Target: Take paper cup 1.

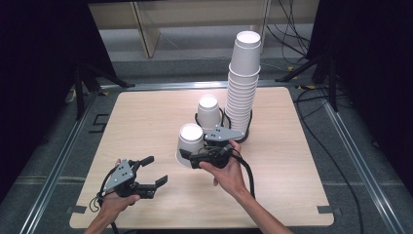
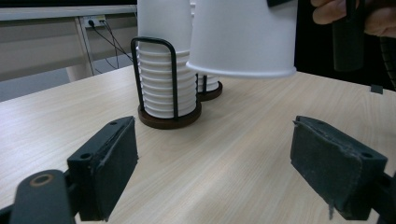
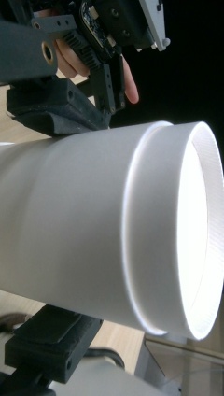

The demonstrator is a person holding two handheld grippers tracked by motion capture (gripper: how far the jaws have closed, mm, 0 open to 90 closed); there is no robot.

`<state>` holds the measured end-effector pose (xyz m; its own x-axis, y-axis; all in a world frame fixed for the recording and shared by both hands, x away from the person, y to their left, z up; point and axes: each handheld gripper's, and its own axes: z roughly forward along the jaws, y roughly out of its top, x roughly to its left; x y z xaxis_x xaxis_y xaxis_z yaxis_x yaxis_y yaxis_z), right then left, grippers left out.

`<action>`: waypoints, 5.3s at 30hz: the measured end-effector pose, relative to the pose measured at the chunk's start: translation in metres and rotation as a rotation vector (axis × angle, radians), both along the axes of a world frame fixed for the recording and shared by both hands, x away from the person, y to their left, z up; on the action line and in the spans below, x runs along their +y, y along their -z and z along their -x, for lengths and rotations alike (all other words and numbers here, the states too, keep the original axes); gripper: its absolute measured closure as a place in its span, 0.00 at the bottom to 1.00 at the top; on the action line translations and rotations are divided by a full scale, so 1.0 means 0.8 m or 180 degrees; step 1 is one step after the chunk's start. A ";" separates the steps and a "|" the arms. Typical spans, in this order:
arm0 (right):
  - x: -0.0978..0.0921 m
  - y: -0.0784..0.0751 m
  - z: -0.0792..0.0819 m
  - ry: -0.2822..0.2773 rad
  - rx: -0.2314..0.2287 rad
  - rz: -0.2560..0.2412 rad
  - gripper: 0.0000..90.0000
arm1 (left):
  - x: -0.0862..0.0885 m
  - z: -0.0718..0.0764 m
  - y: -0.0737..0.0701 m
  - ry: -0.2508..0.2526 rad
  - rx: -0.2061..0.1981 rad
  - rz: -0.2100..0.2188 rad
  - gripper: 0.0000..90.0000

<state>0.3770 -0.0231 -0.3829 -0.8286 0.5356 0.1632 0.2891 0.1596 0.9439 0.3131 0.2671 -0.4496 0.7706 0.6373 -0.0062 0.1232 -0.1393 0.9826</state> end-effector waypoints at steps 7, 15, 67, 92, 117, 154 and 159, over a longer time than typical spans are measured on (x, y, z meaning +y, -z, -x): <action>0.017 0.012 0.004 -0.0147 0.0045 0.0056 0.20 | -0.003 0.002 0.000 0.0107 0.0006 0.0014 0.16; 0.035 0.025 0.009 -0.0286 0.0145 0.0028 0.21 | -0.005 0.003 0.001 0.0147 0.0014 -0.0014 0.16; 0.080 0.034 0.033 -0.0624 0.0312 -0.0231 0.19 | -0.015 0.001 0.006 0.0285 0.0325 0.0113 0.06; 0.051 -0.011 0.021 -0.1201 0.0480 0.0399 0.17 | -0.023 0.011 0.003 0.0578 0.0100 -0.0514 0.13; 0.033 -0.011 0.011 -0.1333 0.0630 0.0217 0.26 | -0.021 0.014 0.001 0.0673 -0.0026 -0.0285 0.05; 0.012 0.008 0.000 -0.1221 0.0865 -0.0644 0.27 | -0.016 0.010 -0.002 0.0325 0.0015 0.0068 0.00; 0.015 0.011 -0.001 -0.1272 0.0889 -0.0685 0.27 | -0.016 0.011 -0.003 0.0354 -0.0011 0.0063 0.00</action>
